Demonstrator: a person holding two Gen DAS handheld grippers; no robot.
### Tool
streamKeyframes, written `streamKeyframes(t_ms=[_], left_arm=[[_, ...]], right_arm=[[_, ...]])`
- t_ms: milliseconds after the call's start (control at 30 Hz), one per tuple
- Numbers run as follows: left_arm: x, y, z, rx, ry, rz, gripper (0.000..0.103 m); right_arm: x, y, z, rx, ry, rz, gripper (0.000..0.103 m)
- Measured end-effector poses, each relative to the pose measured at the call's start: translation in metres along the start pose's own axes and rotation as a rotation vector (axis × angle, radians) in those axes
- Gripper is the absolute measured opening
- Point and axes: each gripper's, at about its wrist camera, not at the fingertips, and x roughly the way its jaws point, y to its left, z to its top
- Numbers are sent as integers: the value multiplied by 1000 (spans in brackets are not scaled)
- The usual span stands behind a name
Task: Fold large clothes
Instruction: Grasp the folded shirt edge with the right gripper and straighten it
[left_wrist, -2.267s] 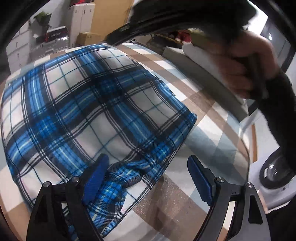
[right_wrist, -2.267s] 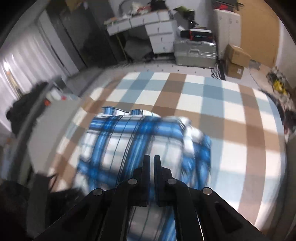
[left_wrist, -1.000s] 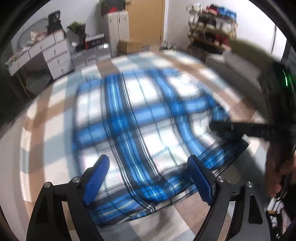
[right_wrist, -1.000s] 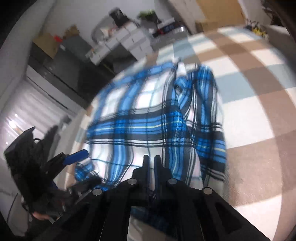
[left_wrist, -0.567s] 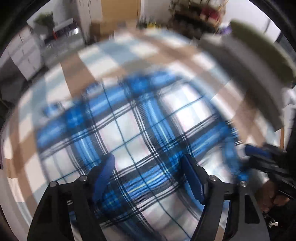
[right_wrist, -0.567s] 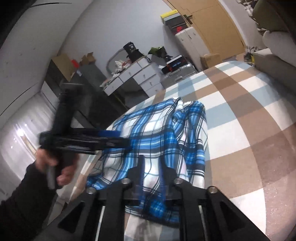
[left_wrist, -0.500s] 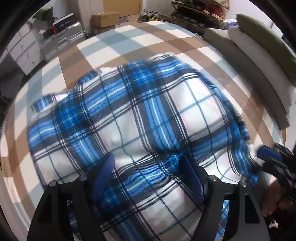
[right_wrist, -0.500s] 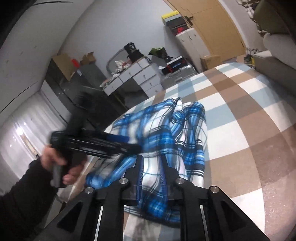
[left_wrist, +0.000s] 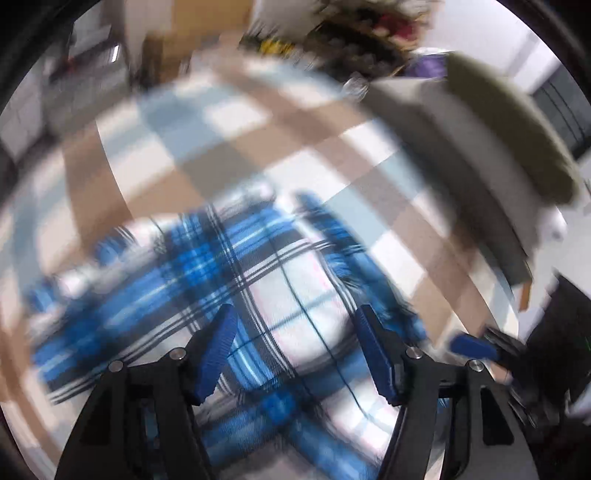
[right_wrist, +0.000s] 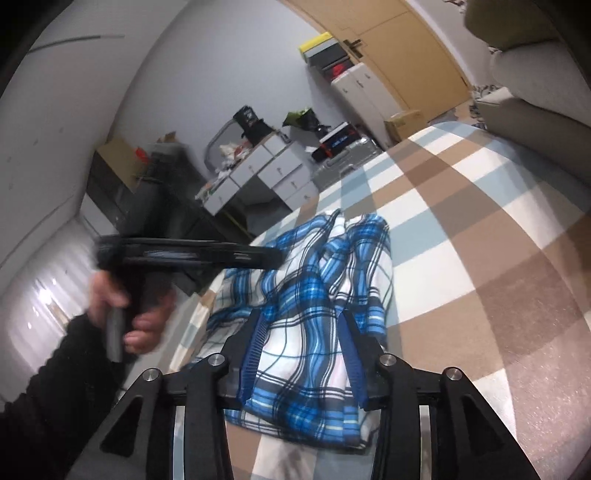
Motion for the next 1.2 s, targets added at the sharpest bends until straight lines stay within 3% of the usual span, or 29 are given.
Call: streamKeyframes(t_ms=[67,133,233,333,400,433,467,500,567,667,800,867,967,1000,1200], left_arm=[[5,1,4,-1,-33,0,61],[3,2,7,-30,-19,-9,61],[-25,-3,4,-46,-36,-51,61],[-50,-9,-19,-41,-95,-30,61],[-46,-2,-38,-74,-72,-56,61],[-36,2,-59,-133,-25,-118,61],[-27,3,-68,-131,8,-159,62],[-17,1,-77,-109,14,-137,62],[-12,-7,-96,-86,-99,-64,62],[-16,-20,-102,-45,-122,-6,62],[-51,-26,-125,-84,-193,-100,64],[-55,-30,-143,-63,-211,-54,64],[-31,-21,-161,-84,-180,-41,61],[-32,-20,-165,-77,-236,-46,62],[-65,-18,-180,-151,-334,-74,63]], right_arm=[[-5,-2,0,11,-22,-5,41],[-5,-1,0,11,-23,-7,41],[-3,1,1,-3,-13,-12,41],[0,5,0,-20,-3,-12,41],[0,7,0,-33,-8,-18,41],[-1,7,-1,-36,-7,-17,41],[-1,7,-1,-35,-5,-13,41],[-1,7,-1,-34,-6,-15,42],[-1,5,1,-22,-8,-10,49],[-2,0,2,6,-8,-9,50],[-5,-2,2,14,-20,-5,50],[-4,-1,2,11,-12,-11,50],[-1,3,1,-10,-1,-21,50],[-1,4,0,-16,0,-24,50],[4,16,-2,-68,16,-87,50]])
